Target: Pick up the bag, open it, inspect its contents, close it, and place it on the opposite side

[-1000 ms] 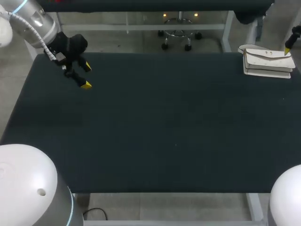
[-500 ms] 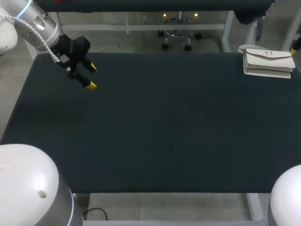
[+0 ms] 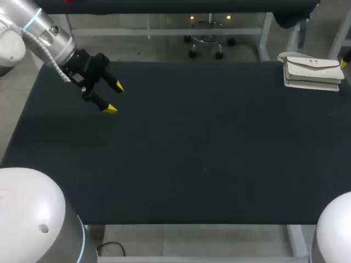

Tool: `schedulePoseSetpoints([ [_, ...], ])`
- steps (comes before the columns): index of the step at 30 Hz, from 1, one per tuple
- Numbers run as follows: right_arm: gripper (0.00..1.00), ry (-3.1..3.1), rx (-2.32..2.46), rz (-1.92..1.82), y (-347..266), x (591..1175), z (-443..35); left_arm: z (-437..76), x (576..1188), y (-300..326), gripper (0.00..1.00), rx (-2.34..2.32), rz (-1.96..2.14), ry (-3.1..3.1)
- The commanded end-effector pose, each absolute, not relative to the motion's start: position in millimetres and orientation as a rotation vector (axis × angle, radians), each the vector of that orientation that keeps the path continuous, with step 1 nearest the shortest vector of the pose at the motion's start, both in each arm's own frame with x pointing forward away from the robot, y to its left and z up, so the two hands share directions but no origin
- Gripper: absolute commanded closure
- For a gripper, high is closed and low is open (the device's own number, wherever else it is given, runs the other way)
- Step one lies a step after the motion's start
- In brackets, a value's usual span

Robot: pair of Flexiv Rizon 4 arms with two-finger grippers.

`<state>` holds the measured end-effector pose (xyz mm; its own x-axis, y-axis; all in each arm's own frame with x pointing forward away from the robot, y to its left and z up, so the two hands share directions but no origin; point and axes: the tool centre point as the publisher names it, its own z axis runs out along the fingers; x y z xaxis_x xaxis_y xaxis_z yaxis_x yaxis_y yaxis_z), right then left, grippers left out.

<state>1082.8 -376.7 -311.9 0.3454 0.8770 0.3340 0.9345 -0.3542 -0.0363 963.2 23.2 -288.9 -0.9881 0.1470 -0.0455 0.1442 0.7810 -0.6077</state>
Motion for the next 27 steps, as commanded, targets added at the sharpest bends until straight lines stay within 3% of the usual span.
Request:
schedulePoseSetpoints([
  [1,0.00,-1.612,-2.341,-0.353,-385.1,1096.8,-317.6,-292.6,971.2,19.0,0.00,-0.284,1.020,-2.934],
  [27,0.00,-1.584,-2.310,-0.386,-389.4,1112.9,-333.8,-297.2,977.3,3.9,0.00,-0.086,1.110,-2.980],
])
